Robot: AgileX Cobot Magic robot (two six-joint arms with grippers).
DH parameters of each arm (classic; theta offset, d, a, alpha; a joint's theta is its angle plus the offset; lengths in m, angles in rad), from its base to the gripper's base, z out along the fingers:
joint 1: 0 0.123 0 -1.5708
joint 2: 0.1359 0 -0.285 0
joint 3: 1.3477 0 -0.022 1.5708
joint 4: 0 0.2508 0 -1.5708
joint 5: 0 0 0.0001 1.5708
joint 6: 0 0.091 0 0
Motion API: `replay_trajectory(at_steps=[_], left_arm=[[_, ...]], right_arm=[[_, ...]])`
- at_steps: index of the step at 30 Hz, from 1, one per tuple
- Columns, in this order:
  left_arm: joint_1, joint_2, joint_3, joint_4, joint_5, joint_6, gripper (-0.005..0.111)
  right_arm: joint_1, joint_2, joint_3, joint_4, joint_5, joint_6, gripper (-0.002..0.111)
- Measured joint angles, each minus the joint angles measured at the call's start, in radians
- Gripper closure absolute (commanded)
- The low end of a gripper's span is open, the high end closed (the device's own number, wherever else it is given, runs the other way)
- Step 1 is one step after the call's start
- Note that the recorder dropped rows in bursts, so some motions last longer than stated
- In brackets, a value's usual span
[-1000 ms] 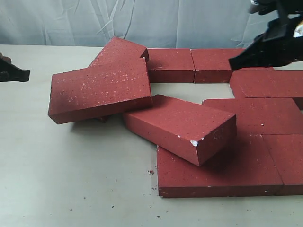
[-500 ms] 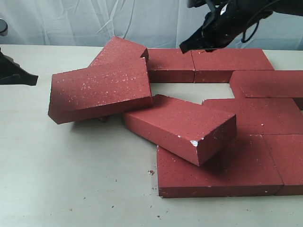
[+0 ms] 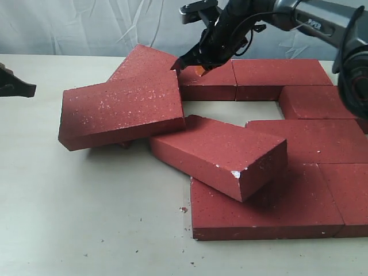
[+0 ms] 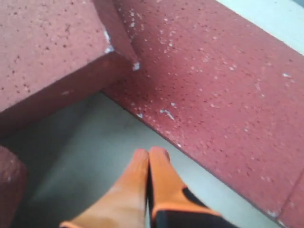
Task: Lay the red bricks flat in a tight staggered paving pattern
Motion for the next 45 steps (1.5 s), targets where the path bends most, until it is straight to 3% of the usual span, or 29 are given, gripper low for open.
replay_trajectory(at_steps=[7,45], left_arm=[[0.061,0.0,0.0,-0.031,0.002,0.0,0.107],[0.063,0.0,0.0,-0.044,0.002,0.0,0.107]], right_arm=[[0.021,0.101,-0.116,0.052,0.016,0.0,0.109],[0.236,0.141,-0.15,0.196,-0.075,-0.12,0.109]])
